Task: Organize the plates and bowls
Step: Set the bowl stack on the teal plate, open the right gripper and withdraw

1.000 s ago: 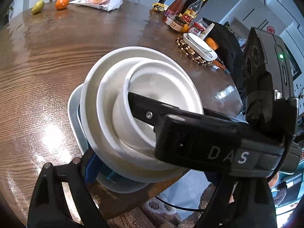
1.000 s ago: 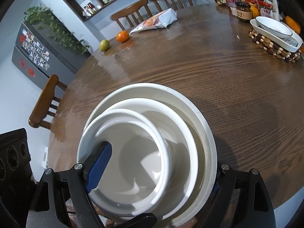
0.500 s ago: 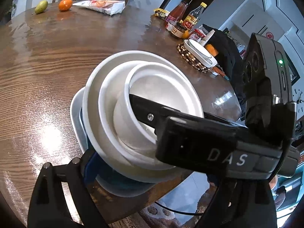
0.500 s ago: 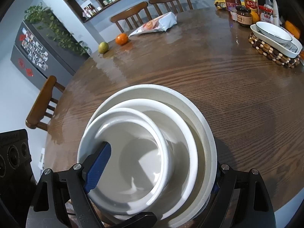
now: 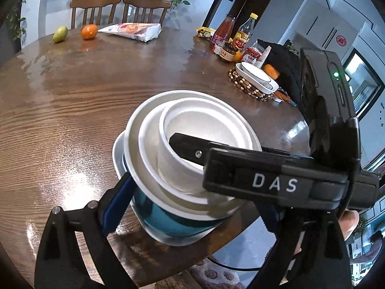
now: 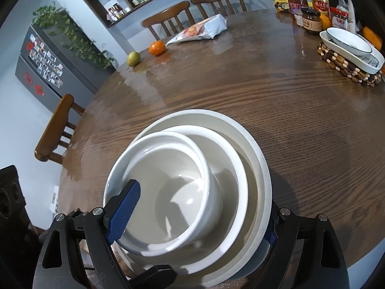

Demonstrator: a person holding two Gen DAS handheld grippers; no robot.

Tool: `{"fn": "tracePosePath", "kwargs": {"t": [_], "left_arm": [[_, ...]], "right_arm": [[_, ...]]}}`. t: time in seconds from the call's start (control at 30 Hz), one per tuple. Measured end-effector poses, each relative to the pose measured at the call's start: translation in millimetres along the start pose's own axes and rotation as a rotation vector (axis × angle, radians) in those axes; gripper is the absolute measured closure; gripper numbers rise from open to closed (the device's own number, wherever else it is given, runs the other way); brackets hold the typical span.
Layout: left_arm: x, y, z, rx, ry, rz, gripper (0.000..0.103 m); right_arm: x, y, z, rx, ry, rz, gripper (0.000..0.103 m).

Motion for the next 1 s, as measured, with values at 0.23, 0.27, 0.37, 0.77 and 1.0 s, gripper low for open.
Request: {"fn": "tracePosePath", "kwargs": {"t": [0.23, 0.27, 0.37, 0.77, 1.0], "left_arm": [[0, -2, -12, -0.036, 0.006, 0.035, 0.003], [-1, -3, -15, -0.045, 0.003, 0.04, 0.003], [-3, -4, -26, -0.075, -0.007, 0.049, 0.001], [4, -18, -60, -0.178, 0.076, 0.092, 0.001], [15, -30, -65, -0.194, 0.142, 0.077, 0.001]], "right_arm": [[0, -2, -10, -0.035, -0.007, 0.0, 0.015], [0, -3, -14, -0.05, -0.014, -0.009, 0.015], [0, -2, -24, -0.097, -0.054, -0.03, 0.015], [8, -6, -68, -0.262, -0.101, -0.123, 0.011], [11, -23, -81, -0.297, -0.095, -0.15, 0.011]]}}
Point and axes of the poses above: each gripper's, at about its wrist camera, not at the fingertips, and z roughly the way its jaws point, x to its left, y to its top, the point moved 6 cm from there along z, roughly the way its jaws point, and after that the axes turned 10 degrees about -x, right-handed, at the moved point
